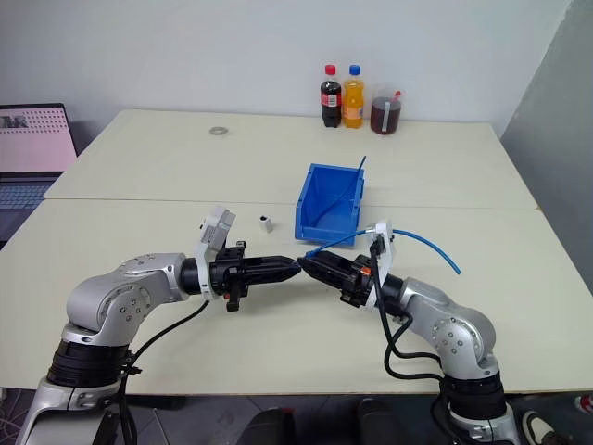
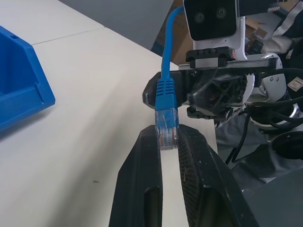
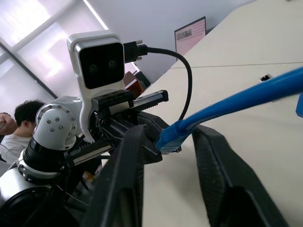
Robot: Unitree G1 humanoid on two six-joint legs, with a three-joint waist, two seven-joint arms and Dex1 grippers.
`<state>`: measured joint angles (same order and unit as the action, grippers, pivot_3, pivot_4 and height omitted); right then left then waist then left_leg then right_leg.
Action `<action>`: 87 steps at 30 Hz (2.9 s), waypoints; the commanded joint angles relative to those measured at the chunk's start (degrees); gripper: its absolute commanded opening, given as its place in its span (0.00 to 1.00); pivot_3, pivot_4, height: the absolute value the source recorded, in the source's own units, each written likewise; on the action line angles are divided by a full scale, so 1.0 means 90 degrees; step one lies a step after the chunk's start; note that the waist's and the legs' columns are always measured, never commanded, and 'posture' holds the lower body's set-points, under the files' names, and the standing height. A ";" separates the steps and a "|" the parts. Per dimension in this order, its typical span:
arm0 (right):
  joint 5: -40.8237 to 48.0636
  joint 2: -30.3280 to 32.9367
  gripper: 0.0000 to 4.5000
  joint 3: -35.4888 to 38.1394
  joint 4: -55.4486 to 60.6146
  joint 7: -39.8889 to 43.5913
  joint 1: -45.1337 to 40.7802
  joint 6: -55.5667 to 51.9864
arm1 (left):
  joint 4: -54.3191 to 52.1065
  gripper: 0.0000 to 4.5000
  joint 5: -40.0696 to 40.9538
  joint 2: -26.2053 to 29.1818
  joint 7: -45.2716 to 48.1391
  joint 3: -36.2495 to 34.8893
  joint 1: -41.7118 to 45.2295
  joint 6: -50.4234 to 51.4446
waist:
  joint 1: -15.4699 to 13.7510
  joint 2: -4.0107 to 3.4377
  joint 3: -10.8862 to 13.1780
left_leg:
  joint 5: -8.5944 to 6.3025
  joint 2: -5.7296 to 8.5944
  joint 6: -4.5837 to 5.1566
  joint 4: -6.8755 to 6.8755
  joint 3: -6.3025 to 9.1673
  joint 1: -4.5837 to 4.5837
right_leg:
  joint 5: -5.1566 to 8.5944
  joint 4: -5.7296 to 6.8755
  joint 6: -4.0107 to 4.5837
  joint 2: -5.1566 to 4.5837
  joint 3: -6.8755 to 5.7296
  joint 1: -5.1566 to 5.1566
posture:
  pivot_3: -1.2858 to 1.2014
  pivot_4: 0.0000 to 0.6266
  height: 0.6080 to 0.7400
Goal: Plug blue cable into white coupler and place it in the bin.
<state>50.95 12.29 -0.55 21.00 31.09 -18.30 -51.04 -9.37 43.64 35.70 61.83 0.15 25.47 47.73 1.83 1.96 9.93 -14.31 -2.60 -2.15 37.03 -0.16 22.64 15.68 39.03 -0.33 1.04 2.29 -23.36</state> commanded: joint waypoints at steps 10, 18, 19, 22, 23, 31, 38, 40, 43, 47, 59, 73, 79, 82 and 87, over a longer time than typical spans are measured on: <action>0.0423 0.0034 0.02 0.0131 0.0108 0.0038 -0.0170 -0.0049 | -0.0222 0.05 0.0039 -0.0011 0.0066 -0.0072 0.0088 -0.0170 | 0.0000 0.0000 0.0000 | 0.0000 0.0000 0.0000 -0.0001 0.0000 0.0000 | 0.0000 0.0000 0.0000 0.0000 0.0001 -0.0001 | 0.52 0.24 1.00; 0.0467 0.0055 0.02 0.0155 0.0126 0.0038 -0.0165 -0.0073 | -0.0078 0.23 -0.0037 -0.0011 0.0120 -0.0017 0.0106 -0.0244 | 0.0001 0.0000 0.0000 | 0.0000 0.0000 0.0000 -0.0001 -0.0001 0.0001 | 0.0000 -0.0001 0.0000 0.0000 0.0001 -0.0001 | 0.52 0.24 1.00; 0.0465 0.0056 0.02 0.0157 0.0131 0.0034 -0.0160 -0.0071 | -0.0076 0.30 -0.0079 0.0009 0.0141 0.0005 0.0096 -0.0274 | 0.0001 -0.0001 0.0001 | 0.0000 0.0000 0.0000 -0.0002 -0.0001 0.0001 | 0.0000 -0.0001 0.0000 0.0000 0.0001 -0.0002 | 0.52 0.24 1.00; 0.0436 0.0065 0.02 0.0152 0.0138 0.0030 -0.0143 -0.0047 | -0.0096 0.44 -0.0206 0.0074 0.0227 0.0073 0.0038 -0.0370 | 0.0001 -0.0001 0.0001 | 0.0000 0.0001 0.0000 -0.0002 -0.0001 0.0002 | 0.0000 -0.0001 0.0000 0.0000 0.0000 -0.0003 | 0.52 0.24 1.00; 0.0423 0.0068 0.02 0.0148 0.0137 0.0031 -0.0139 -0.0037 | -0.0099 0.48 -0.0249 0.0091 0.0249 0.0094 0.0021 -0.0409 | 0.0001 -0.0001 0.0001 | 0.0000 0.0001 0.0000 -0.0002 -0.0001 0.0003 | 0.0000 -0.0001 0.0000 0.0000 0.0001 -0.0004 | 0.52 0.24 1.00; -0.0051 0.0211 0.02 0.0101 -0.0001 0.0113 -0.0108 0.0330 | -0.0252 0.87 -0.0890 0.0456 0.0069 -0.0019 -0.0545 -0.0992 | 0.0020 -0.0002 0.0001 | 0.0000 0.0000 0.0000 -0.0005 -0.0004 0.0005 | 0.0000 -0.0002 0.0000 0.0000 0.0009 -0.0012 | 0.52 0.24 1.00; -0.0408 0.0306 0.02 -0.0041 -0.0115 0.0224 -0.0038 0.0671 | -0.0096 1.00 -0.1833 0.0143 -0.1544 -0.0506 -0.1102 -0.1737 | -0.0002 -0.0002 0.0004 | 0.0000 -0.0009 0.0000 -0.0005 0.0001 0.0017 | 0.0000 -0.0002 0.0000 -0.0011 0.0004 -0.0022 | 0.52 0.24 1.00; -0.0487 0.0321 0.02 -0.0091 -0.0151 0.0262 -0.0041 0.0731 | 0.0070 1.00 -0.2303 -0.0029 -0.2213 -0.0513 -0.1092 -0.1955 | -0.0004 -0.0002 0.0004 | 0.0000 -0.0009 0.0000 -0.0005 0.0002 0.0016 | 0.0000 -0.0003 0.0000 -0.0012 0.0005 -0.0021 | 0.52 0.24 1.00; -0.0569 0.0339 0.02 -0.0130 -0.0211 0.0315 -0.0080 0.0785 | 0.0503 1.00 -0.2951 -0.0250 -0.3064 -0.0452 -0.0861 -0.2203 | -0.0013 0.0000 0.0004 | 0.0000 -0.0008 0.0000 -0.0003 0.0002 0.0019 | -0.0002 -0.0003 -0.0004 -0.0014 0.0007 -0.0021 | 0.52 0.24 1.00; -0.0623 0.0342 0.02 -0.0149 -0.0302 0.0364 -0.0161 0.0818 | 0.1184 1.00 -0.3431 -0.0534 -0.3670 -0.0341 -0.0342 -0.2319 | -0.0029 0.0002 0.0005 | 0.0000 -0.0004 0.0000 -0.0002 0.0000 0.0021 | -0.0004 -0.0003 -0.0006 -0.0014 0.0004 -0.0021 | 0.52 0.24 1.00; -0.0611 0.0326 0.02 -0.0085 -0.0198 0.0270 -0.0124 0.0798 | 0.2976 1.00 -0.4051 -0.1001 -0.3687 0.0210 0.0965 -0.2298 | -0.0019 0.0005 0.0004 | 0.0000 0.0003 0.0000 -0.0001 -0.0008 0.0029 | -0.0005 -0.0004 -0.0006 -0.0011 -0.0006 -0.0022 | 0.52 0.24 1.00; -0.0575 0.0320 0.02 -0.0054 -0.0031 0.0124 -0.0010 0.0771 | 0.4611 1.00 -0.4235 -0.1459 -0.3496 0.0296 0.2181 -0.2354 | -0.0019 0.0006 0.0005 | 0.0000 0.0010 -0.0001 -0.0001 -0.0010 0.0031 | -0.0005 -0.0003 -0.0006 -0.0011 -0.0009 -0.0022 | 0.52 0.24 1.00; -0.0561 0.0323 0.02 -0.0043 0.0013 0.0087 0.0032 0.0774 | 0.4851 1.00 -0.4305 -0.1503 -0.3401 0.0300 0.2325 -0.2432 | -0.0002 0.0006 0.0005 | 0.0000 0.0012 -0.0001 -0.0002 -0.0011 0.0031 | -0.0005 -0.0004 -0.0006 -0.0009 -0.0008 -0.0022 | 0.52 0.24 1.00; -0.0559 0.0321 0.02 -0.0039 0.0025 0.0080 0.0050 0.0776 | 0.4925 0.94 -0.4363 -0.1505 -0.3482 0.0291 0.2335 -0.2528 | -0.0004 0.0006 0.0005 | 0.0000 0.0010 -0.0001 -0.0002 -0.0010 0.0031 | -0.0005 -0.0002 -0.0006 -0.0008 -0.0011 -0.0022 | 0.52 0.24 1.00; -0.0572 0.0325 0.02 -0.0051 0.0011 0.0092 0.0058 0.0783 | 0.5036 0.72 -0.4375 -0.1546 -0.3528 0.0263 0.2372 -0.2605 | -0.0008 0.0006 0.0004 | 0.0000 0.0010 -0.0001 -0.0001 -0.0011 0.0031 | -0.0005 -0.0002 -0.0006 -0.0009 -0.0009 -0.0022 | 0.52 0.24 1.00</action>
<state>45.14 15.17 -1.76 18.71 31.97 -17.41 -44.68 36.13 4.62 21.96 30.50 3.28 45.36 25.54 1.75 2.01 9.97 -14.31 -2.51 -2.16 37.02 -0.26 22.92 15.63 39.00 -0.38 0.97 2.22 -23.55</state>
